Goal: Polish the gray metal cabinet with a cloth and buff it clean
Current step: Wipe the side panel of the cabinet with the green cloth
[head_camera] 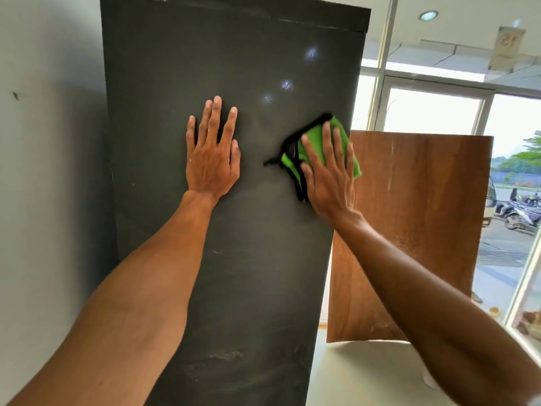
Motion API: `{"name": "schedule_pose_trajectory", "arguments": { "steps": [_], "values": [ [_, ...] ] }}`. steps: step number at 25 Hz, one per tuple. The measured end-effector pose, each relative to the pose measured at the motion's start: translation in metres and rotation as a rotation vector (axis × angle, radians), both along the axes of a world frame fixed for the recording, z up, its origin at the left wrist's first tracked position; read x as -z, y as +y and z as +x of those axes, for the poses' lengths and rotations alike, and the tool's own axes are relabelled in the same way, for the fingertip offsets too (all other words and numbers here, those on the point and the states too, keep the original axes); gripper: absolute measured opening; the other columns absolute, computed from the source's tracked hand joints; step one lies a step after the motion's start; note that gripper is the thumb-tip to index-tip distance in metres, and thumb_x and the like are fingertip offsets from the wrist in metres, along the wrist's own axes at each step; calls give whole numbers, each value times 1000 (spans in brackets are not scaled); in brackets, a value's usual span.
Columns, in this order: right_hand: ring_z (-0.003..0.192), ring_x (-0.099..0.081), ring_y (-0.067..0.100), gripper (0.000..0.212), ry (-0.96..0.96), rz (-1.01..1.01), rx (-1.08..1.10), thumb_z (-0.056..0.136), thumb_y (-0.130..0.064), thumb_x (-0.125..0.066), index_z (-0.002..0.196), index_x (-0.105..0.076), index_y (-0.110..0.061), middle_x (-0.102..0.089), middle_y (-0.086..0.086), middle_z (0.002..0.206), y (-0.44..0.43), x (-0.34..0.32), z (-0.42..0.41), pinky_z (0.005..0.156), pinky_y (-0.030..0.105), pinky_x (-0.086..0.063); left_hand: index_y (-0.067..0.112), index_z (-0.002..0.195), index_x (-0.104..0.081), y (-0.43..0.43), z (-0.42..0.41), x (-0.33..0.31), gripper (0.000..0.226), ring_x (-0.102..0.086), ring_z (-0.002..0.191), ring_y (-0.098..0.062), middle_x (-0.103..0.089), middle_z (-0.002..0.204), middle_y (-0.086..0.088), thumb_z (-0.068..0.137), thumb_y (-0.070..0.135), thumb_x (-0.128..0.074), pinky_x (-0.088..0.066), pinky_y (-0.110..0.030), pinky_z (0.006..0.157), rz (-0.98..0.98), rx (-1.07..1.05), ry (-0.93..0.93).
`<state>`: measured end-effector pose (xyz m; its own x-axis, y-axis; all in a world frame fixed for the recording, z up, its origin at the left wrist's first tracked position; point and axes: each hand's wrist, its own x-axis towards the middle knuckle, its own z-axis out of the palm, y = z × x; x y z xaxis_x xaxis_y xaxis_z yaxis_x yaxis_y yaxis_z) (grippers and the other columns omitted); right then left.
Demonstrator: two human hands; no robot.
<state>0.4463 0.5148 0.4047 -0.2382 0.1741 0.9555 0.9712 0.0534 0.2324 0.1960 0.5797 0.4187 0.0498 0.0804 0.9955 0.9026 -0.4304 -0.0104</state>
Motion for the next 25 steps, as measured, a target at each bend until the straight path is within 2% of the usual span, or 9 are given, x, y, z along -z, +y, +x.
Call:
{"name": "schedule_pose_trajectory", "arguments": {
  "steps": [2,4,7,10,12,14,18,21,25],
  "values": [
    [156,-12,32,50,56,34,-15,109,-36,-40,158,-35,-28,-19,15,168,2,-36,-4,127,49,-8,18,162,-28,2,0,1,60,-15,158,-28,-19,170,-13,104,25,-40,-11,-51,127,14,-13,-5],
    [156,-13,32,50,98,53,-25,109,-37,-40,158,-36,-27,-20,15,167,4,-27,-8,127,48,-8,18,161,-29,3,0,3,59,-17,157,-28,-20,169,-14,104,25,-41,-13,-51,127,29,-2,-10],
    [155,-15,34,52,-20,-9,-37,106,-35,-46,156,-37,-26,-21,16,166,0,69,-3,125,52,-10,17,161,-30,1,-1,10,60,-18,157,-29,-21,169,-14,102,24,-42,-15,-52,126,30,7,-5],
    [155,-16,35,51,-185,-126,24,106,-39,-43,156,-36,-30,-21,15,166,-7,160,11,121,58,-21,18,162,-28,0,-3,24,62,-17,157,-29,-19,169,-14,102,24,-43,-16,-53,126,15,12,25],
    [155,-17,36,53,-253,-138,28,105,-41,-45,157,-35,-31,-23,15,166,-5,146,17,123,57,-18,18,162,-28,-1,-3,28,62,-18,157,-29,-20,169,-14,102,24,-43,-16,-52,126,13,5,30],
    [154,-18,37,53,-264,-94,13,105,-41,-46,157,-37,-29,-24,17,165,-2,95,12,124,55,-14,18,161,-29,-1,-2,29,61,-18,157,-29,-21,169,-14,102,24,-43,-16,-52,126,6,9,16],
    [155,-14,36,52,-111,-26,-5,108,-39,-45,158,-36,-26,-20,17,167,3,13,3,126,54,-8,18,161,-29,1,-2,31,59,-19,157,-30,-21,169,-15,103,24,-41,-16,-52,126,17,3,14],
    [155,-14,36,54,-103,-43,-17,106,-38,-47,157,-36,-26,-20,17,166,3,56,-1,125,55,-9,18,160,-32,1,-1,33,59,-21,156,-30,-23,168,-15,103,24,-43,-17,-51,126,31,-2,-8],
    [155,-18,35,56,-303,-150,61,104,-43,-51,157,-36,-31,-23,14,166,-3,142,-3,124,55,-15,18,160,-33,-1,-4,36,59,-22,156,-30,-24,168,-15,102,24,-44,-18,-52,125,21,11,-5]
  ]
}}
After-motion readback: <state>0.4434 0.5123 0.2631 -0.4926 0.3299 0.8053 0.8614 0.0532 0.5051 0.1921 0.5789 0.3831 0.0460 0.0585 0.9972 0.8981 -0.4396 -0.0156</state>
